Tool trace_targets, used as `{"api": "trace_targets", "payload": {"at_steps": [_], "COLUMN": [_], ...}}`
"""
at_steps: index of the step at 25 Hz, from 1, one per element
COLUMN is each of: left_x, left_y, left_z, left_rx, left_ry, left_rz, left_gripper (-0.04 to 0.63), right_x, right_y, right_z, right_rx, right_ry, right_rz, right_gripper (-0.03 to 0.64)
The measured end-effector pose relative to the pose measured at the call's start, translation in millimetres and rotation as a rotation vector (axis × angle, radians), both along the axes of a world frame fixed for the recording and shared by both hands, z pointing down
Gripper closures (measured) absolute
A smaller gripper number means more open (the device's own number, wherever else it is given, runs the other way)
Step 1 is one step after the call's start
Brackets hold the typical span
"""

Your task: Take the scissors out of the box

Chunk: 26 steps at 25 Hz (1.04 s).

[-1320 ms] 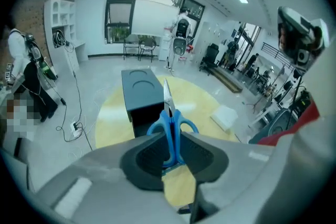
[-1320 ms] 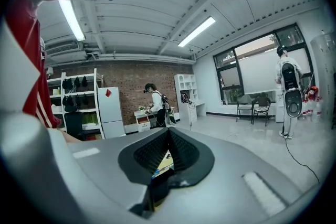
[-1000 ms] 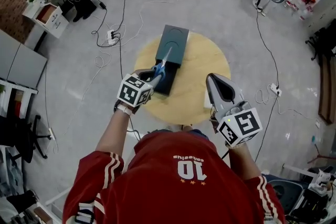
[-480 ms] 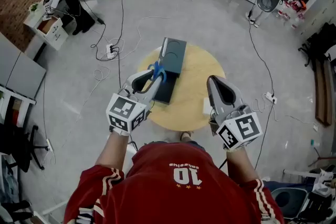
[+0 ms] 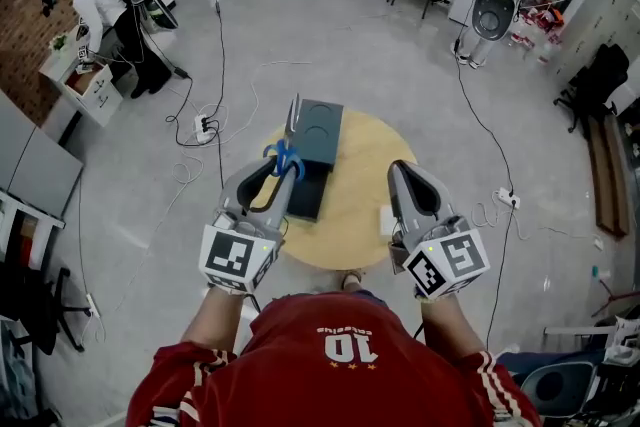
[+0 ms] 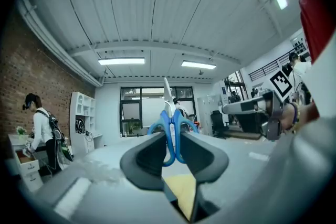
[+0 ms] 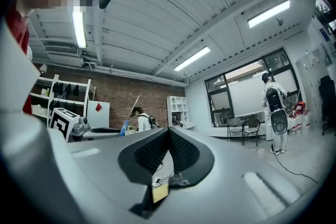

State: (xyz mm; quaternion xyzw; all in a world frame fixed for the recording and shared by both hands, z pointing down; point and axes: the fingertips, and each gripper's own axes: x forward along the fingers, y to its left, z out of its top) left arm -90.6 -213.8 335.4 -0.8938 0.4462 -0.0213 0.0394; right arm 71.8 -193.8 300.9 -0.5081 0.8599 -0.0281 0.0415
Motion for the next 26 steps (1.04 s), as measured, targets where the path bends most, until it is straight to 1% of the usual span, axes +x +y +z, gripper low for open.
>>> {"api": "trace_targets", "payload": {"at_steps": [4,7,12,15,26], "left_x": [-2,-3,0,2,16], "left_y": [2,3,2,3,3], "left_z": [-3,-5,-9,-12,-17], "left_rx": [0.013,0.008,0.024,0.03,0.037], "left_ry": [0.017,0.031,0.04,0.045,0.047], "left_rz": [-0.003,-0.009,0.009,0.016,0.028], "left_gripper": [0.5,0.5,0.5,0.5,0.5], "right_x": [-1,1,0,-2,14], "right_y": [2,4,7,10,12], "right_z": [-2,-4,-5,-7,-14], "right_rx": [0.009,0.012,0.013,0.017,0.029], "right_ry": [0.0,-0.004,-0.006,0.0,-0.004], "right_rz": [0.021,0.031,0.03,0.026,0.038], "right_gripper": [0.617,0.617,0.617,0.617,0.616]}}
